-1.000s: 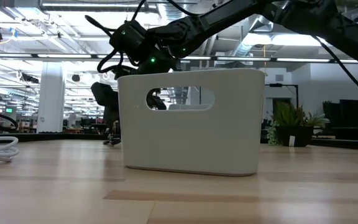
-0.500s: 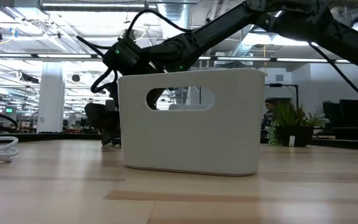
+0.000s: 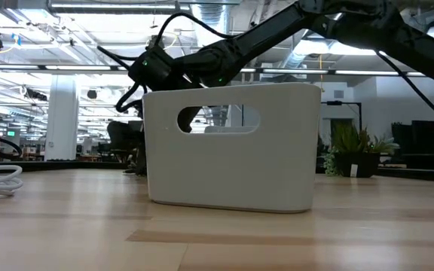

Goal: Pick and place USB-C Cables
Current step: Put the black charger cable into the gray bin

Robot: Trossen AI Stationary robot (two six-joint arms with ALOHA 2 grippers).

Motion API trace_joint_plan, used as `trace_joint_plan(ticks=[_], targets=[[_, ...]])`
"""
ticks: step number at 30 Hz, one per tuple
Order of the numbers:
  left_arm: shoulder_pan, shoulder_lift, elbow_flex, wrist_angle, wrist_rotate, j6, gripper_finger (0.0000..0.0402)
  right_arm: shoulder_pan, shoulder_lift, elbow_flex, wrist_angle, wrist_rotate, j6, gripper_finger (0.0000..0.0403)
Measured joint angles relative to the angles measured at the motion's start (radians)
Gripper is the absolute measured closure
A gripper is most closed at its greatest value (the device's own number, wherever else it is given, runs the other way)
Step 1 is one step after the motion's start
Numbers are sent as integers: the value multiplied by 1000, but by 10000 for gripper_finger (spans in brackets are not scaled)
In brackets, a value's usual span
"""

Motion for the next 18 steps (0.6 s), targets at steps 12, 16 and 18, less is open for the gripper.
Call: trace_joint_plan(ticks=[12, 16, 18], targets=[[0, 0, 0, -2, -2, 0, 155, -25, -126, -6, 10, -23, -16, 389], [0, 0, 0, 0, -10, 0, 155, -37, -195, -6, 18, -6, -56, 389], [0, 0, 0, 1, -12, 1, 155, -41, -237, -6, 15, 3, -80, 389]])
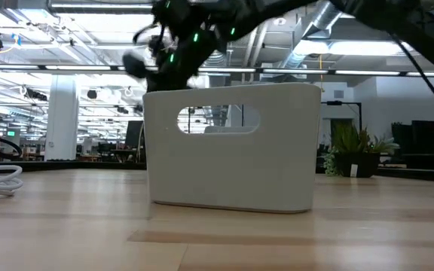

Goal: Pick and place USB-C Cables
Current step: Put the black charger cable into the gray bin

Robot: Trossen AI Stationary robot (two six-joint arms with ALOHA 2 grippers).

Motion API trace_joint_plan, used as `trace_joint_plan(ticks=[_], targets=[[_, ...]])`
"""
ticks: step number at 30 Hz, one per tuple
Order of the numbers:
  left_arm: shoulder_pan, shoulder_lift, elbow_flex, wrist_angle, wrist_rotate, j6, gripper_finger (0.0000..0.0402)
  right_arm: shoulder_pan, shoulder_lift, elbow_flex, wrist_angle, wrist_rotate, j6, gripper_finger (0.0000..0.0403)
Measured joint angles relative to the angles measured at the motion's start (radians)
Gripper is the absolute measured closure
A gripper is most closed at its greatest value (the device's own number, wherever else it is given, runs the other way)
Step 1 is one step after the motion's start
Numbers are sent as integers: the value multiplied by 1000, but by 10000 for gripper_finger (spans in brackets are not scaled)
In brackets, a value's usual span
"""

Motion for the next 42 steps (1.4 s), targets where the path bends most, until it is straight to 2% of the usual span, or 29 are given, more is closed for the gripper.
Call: trace_joint_plan(ticks=[5, 16, 18, 21, 25, 30, 33, 36, 39, 42], targets=[[0, 0, 0, 1, -2, -1, 155, -19, -111, 2, -10, 2, -73, 389], [0, 0, 0, 6, -17, -1, 155, -26, -399, 3, -202, 95, -225, 389], [0, 0, 0, 15, -22, -1, 155, -20, -449, 3, -248, 124, -235, 389], [0, 0, 0, 27, -33, 0, 155, 5, -541, -16, -313, 220, -258, 389], [0, 0, 0, 27, -44, 0, 155, 62, -726, -160, -327, 306, -250, 389], [0, 0, 0, 27, -51, 0, 155, 179, -1034, -480, -284, 465, -151, 389], [0, 0, 0, 27, -57, 0, 155, 278, -1198, -720, -124, 479, -81, 389], [0, 0, 0, 27, -77, 4, 155, 369, -1301, -970, 163, 488, -95, 389], [0, 0, 0, 28, -91, 3, 155, 433, -1325, -1207, 496, 515, -135, 389], [0, 0, 0, 28, -93, 2, 155, 477, -1267, -1426, 921, 524, -191, 389]])
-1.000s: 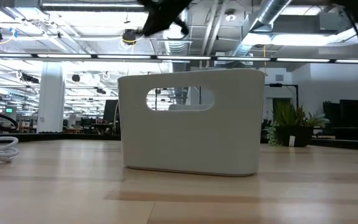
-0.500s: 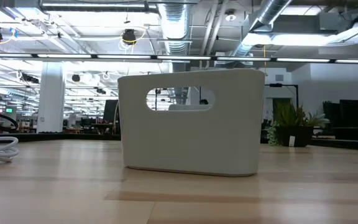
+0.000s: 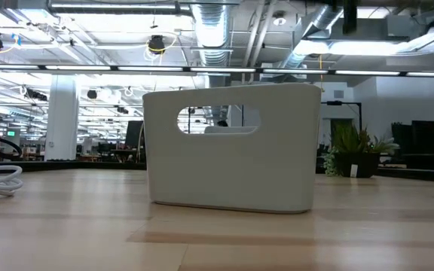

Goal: Pick and place USB-C Cables
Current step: Put the black charger cable into the gray bin

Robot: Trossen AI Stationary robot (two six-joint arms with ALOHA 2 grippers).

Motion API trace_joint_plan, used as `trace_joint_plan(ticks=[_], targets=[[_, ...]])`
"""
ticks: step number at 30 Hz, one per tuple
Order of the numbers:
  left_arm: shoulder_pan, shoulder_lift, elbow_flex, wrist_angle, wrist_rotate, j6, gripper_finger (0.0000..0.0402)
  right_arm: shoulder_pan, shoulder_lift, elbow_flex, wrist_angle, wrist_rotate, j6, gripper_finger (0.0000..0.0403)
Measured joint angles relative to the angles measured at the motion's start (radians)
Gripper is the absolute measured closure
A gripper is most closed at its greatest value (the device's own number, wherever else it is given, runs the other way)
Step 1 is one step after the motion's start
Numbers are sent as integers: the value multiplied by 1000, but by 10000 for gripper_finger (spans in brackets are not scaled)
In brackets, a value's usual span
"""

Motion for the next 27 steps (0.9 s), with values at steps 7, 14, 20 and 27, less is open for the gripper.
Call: trace_joint_plan(ticks=[7, 14, 20, 27], targets=[[0, 4, -24, 56, -17, 9, 155, -11, 412, -224, 823, -63, -37, 390], [9, 5, -93, 132, -24, 30, 155, -158, 664, -35, 898, -412, 38, 390], [9, 5, -98, 141, -21, 24, 155, -241, 615, 50, 771, -583, -22, 390], [54, 3, -193, 335, -35, 182, 155, -257, 536, 48, 692, -659, -60, 385]])
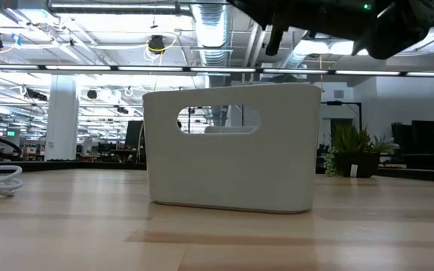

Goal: Pick and place USB-C Cables
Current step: Put the black charger cable into the gray bin

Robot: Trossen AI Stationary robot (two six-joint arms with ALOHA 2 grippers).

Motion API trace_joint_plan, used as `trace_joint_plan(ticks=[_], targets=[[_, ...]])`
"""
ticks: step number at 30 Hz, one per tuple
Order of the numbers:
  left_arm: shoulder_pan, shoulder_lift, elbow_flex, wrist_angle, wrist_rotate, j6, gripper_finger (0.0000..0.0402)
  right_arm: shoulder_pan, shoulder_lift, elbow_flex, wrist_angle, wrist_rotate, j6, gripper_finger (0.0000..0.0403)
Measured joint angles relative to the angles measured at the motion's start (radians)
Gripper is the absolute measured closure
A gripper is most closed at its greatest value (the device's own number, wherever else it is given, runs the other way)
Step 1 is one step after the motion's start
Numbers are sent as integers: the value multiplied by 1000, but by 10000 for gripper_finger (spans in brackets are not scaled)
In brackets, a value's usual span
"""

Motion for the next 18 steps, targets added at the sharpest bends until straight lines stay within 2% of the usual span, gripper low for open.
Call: trace_joint_plan(ticks=[6, 8, 10, 13, 16, 18], targets=[[48, -22, -168, 228, -3, 80, 155, 9, -12, 0, -39, 3, -10, 388], [61, -40, -248, 339, 39, 82, 155, 10, -11, 0, -41, -2, -6, 387], [100, -68, -322, 442, 193, 96, 155, 9, -12, 0, -53, 0, 1, 383], [177, -121, -437, 695, 492, 232, 163, 8, -11, 0, -69, 3, 8, 382], [231, -192, -567, 1093, 736, 510, 186, 9, -11, 0, -64, 3, 8, 385], [260, -248, -645, 1332, 801, 679, 202, 14, -11, 0, -62, 3, 8, 386]])
